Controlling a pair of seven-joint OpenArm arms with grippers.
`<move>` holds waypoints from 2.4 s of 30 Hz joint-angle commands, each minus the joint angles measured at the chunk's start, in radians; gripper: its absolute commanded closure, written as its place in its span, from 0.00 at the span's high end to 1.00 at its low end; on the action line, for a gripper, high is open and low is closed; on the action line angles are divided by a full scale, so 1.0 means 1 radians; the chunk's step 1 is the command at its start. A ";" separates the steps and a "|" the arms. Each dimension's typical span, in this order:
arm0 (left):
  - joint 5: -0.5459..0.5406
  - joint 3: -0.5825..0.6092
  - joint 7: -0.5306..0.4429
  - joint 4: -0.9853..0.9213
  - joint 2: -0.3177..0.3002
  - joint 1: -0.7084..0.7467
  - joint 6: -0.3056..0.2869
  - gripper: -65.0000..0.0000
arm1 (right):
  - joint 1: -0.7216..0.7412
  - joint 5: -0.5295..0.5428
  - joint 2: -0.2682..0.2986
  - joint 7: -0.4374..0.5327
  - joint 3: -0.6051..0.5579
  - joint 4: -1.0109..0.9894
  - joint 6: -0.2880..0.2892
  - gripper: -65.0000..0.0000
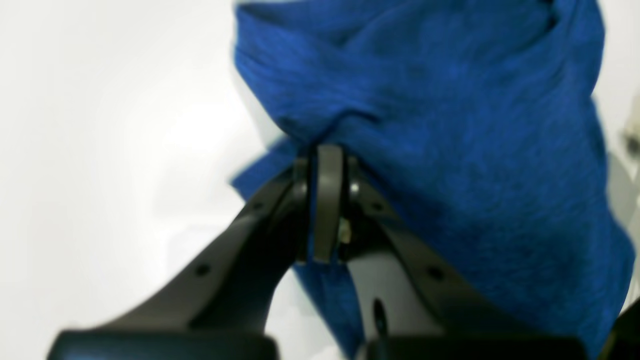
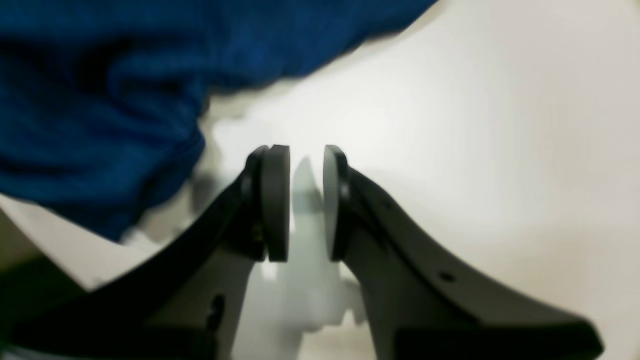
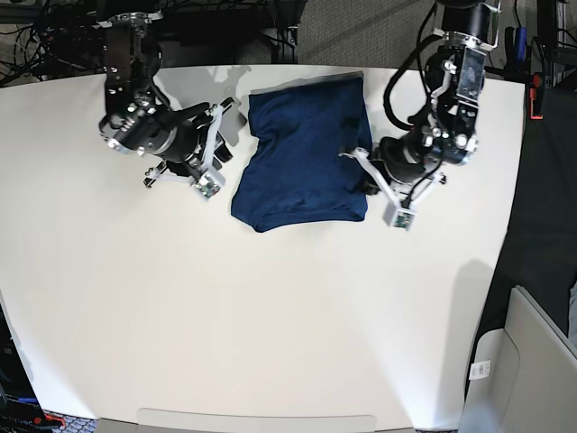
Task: Fold the T-shirt properly
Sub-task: 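Grasp the shirt edge with the right gripper and drag it sideways, then slide the folded shirt further with the right gripper, then release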
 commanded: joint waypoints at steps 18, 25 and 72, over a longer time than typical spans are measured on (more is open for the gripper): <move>0.007 -0.220 -0.021 0.105 -0.007 0.142 0.001 0.00 | 0.005 0.261 -0.117 0.009 -0.143 0.022 0.006 0.16; 0.009 -0.240 -0.021 0.108 -0.011 0.136 0.001 0.00 | 0.180 0.202 -0.123 0.015 -0.229 -0.369 0.006 0.16; 0.004 -0.386 -0.012 0.108 -0.005 0.139 0.000 0.00 | 0.355 0.109 0.135 0.005 0.053 -0.217 0.006 0.16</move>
